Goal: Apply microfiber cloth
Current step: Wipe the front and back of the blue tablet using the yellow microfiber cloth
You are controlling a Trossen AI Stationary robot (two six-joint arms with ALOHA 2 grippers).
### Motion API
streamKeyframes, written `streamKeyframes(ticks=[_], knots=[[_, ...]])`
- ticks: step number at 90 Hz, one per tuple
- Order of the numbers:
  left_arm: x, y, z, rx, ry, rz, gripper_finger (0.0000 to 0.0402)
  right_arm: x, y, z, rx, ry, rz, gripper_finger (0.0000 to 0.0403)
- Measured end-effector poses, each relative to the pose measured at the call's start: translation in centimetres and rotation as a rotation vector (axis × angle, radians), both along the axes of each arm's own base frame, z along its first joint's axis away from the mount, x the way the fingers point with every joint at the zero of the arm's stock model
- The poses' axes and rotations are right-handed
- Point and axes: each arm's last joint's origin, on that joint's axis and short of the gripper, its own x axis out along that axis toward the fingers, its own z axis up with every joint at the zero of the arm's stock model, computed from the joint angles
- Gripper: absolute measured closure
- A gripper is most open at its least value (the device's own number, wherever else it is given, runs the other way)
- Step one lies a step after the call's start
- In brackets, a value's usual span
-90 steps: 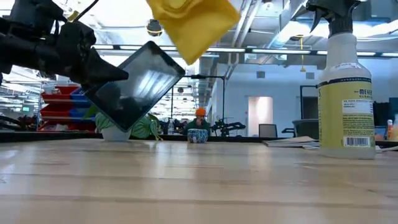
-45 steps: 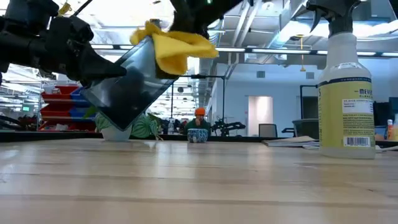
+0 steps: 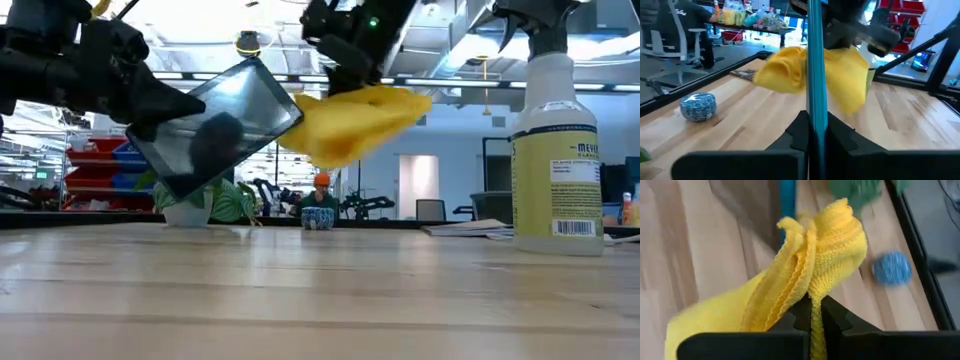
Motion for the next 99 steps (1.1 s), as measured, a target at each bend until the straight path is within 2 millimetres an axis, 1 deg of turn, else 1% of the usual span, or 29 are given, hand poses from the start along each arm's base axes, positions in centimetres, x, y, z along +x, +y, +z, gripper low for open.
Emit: streamKeyframes(ticks=[8, 17, 22, 33, 41, 49, 57, 63, 68, 73, 77, 83, 91, 99], knots=[[0.0, 0.0, 0.0, 0.006, -0.002, 0.005, 0.0391, -0.1, 0.0, -0.8, -0.019, 0.005, 0.002, 0.0401], [0.0, 0.1, 0.5, 0.026, -0.040, 0.021, 0.0391, 0.0, -0.1, -2.8, -0.033, -0.022, 0.019, 0.0401], [0.0, 0.1, 0.9, 0.041, -0.071, 0.023, 0.0391, 0.2, -0.1, -3.6, -0.041, -0.068, 0.036, 0.0401], [0.5, 0.0, 2.0, 0.088, -0.073, 0.022, 0.0391, 1.1, 0.1, -4.0, -0.073, -0.219, 0.081, 0.0401], [1.0, 0.0, 2.9, 0.115, -0.049, 0.021, 0.0391, 1.4, 0.6, -3.8, -0.091, -0.258, 0.107, 0.0401], [1.3, 0.0, 3.7, 0.132, -0.018, 0.031, 0.0391, 1.2, 1.0, -3.9, -0.101, -0.227, 0.133, 0.0401], [1.6, 0.0, 4.2, 0.136, 0.009, 0.039, 0.0391, 0.6, 1.4, -4.4, -0.124, -0.140, 0.150, 0.0401], [1.7, 0.0, 4.4, 0.138, 0.026, 0.042, 0.0391, 0.1, 1.8, -4.7, -0.245, -0.067, 0.102, 0.0401], [1.7, 0.0, 4.3, 0.138, 0.031, 0.042, 0.0391, -0.2, 2.1, -4.6, -0.356, -0.041, 0.047, 0.0401], [1.7, 0.0, 4.3, 0.136, 0.031, 0.042, 0.0391, -0.2, 2.3, -4.5, -0.387, -0.031, 0.050, 0.0401], [1.7, 0.0, 4.3, 0.130, 0.031, 0.042, 0.0391, -0.2, 2.4, -4.6, -0.351, -0.030, 0.086, 0.0401], [1.7, 0.0, 4.2, 0.126, 0.040, 0.048, 0.0391, 0.0, 2.4, -4.9, -0.231, -0.035, 0.153, 0.0401], [1.7, 0.0, 4.2, 0.114, 0.043, 0.053, 0.0391, 0.9, 2.6, -6.9, -0.082, -0.044, 0.196, 0.0401], [1.7, 0.0, 4.2, 0.110, 0.043, 0.055, 0.0391, 1.4, 2.9, -10.0, 0.039, 0.012, 0.211, 0.0400]])
